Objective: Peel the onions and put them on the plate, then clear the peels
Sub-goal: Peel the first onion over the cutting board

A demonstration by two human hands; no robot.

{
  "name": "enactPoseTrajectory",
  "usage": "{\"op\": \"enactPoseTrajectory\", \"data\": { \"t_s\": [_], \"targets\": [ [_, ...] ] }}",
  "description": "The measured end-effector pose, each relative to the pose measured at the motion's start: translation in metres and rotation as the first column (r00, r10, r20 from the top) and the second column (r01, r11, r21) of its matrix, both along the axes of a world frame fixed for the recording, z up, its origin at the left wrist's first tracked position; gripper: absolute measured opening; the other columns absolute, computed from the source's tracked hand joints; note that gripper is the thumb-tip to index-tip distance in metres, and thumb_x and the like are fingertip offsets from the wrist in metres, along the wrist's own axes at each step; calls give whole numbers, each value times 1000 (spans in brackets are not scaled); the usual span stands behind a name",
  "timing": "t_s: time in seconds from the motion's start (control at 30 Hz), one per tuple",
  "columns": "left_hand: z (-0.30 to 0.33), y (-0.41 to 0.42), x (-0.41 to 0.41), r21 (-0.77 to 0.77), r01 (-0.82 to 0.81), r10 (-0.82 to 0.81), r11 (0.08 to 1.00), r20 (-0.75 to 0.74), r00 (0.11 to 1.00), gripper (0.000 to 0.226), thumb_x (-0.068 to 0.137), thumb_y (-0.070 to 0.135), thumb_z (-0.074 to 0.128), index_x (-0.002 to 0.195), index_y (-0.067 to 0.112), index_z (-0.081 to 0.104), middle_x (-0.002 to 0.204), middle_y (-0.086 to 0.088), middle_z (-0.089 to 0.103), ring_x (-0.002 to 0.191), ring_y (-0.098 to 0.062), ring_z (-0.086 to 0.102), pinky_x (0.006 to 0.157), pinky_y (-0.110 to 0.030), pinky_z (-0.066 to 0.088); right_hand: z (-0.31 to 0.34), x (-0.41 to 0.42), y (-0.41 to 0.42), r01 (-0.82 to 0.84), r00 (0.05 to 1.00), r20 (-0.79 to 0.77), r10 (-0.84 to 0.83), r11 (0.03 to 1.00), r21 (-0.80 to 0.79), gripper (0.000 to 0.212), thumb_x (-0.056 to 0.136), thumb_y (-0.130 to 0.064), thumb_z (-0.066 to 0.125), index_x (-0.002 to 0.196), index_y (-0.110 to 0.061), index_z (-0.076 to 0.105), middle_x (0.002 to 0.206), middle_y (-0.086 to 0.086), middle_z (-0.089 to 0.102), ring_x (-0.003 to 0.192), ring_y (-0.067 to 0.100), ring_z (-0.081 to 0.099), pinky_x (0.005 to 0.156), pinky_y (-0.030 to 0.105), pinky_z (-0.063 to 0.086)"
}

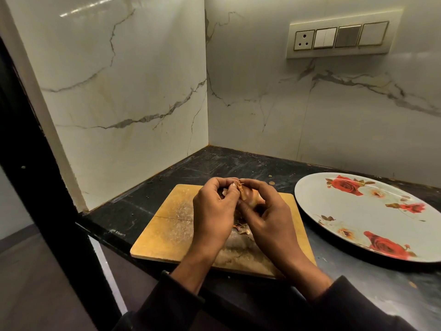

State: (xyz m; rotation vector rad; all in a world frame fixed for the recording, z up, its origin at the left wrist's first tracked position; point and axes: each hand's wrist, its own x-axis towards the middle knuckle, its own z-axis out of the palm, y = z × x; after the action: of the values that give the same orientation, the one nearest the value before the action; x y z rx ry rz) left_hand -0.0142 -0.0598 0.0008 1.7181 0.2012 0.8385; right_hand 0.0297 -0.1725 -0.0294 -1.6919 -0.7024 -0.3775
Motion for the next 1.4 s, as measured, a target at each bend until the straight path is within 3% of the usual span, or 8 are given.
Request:
{"op": "enactPoseTrajectory", "data": {
  "t_s": [0.17,0.33,0.47,0.57,0.77,0.9,1.13,1.4],
  "targets": [
    [0,-2,1,-78,22,-22,997,2,1000,11,96,13,64,104,16,71,101,5,73,92,-1,69,75,-16,56,3,-3,0,-6,1000,16,7,1000,-17,38,93,-18,70,123,-40,62,112,-13,68,99,14,69,77,43,61],
    [5,7,-6,35,44,-44,998,7,999,12,95,17,66,104,19,73,98,8,74,90,-1,69,74,-16,56,7,-6,-1,-11,1000,-5,10,999,-33,33,93,-30,72,124,-35,64,110,-12,71,97,10,70,76,39,62],
    [15,12,-13,83,76,-75,994,-9,997,12,95,21,66,93,32,68,86,9,72,80,-5,70,67,-25,60,12,-11,1,14,999,51,-13,1000,-13,36,89,-36,71,123,-23,71,114,-10,69,106,10,67,81,31,61],
    [20,16,-13,137,77,-73,988,-36,997,9,95,23,66,92,31,68,85,10,72,80,-2,69,71,-23,59,14,-11,0,1,1000,31,-1,1000,11,38,87,-41,68,120,-21,73,109,-12,69,102,11,68,80,39,61],
    [14,18,-15,293,75,-55,953,-75,996,7,93,21,70,98,24,73,88,13,71,85,4,66,74,-14,55,16,-9,-3,-25,995,-89,43,981,193,16,86,-9,78,100,-17,78,92,-4,77,91,13,74,80,33,60],
    [9,14,-16,274,79,-59,958,-80,995,10,91,19,71,99,25,73,88,16,70,87,7,65,75,-11,54,14,-9,-3,-6,992,-121,35,973,229,14,85,-3,77,92,-15,78,85,-2,77,84,14,74,74,25,57],
    [3,6,-10,230,81,-57,970,-110,992,8,93,20,70,99,24,73,93,13,72,88,2,67,79,-17,55,10,-9,3,101,993,-67,-96,993,65,26,91,2,66,85,-23,62,87,-2,64,83,17,63,69,30,53],
    [-19,8,-3,109,21,4,994,-222,975,9,98,20,62,101,19,70,94,7,72,89,-7,68,82,-34,58,8,-12,4,107,989,-90,-116,989,-99,34,93,-3,65,79,-33,58,87,-3,64,82,7,59,66,15,44]
  ]
}}
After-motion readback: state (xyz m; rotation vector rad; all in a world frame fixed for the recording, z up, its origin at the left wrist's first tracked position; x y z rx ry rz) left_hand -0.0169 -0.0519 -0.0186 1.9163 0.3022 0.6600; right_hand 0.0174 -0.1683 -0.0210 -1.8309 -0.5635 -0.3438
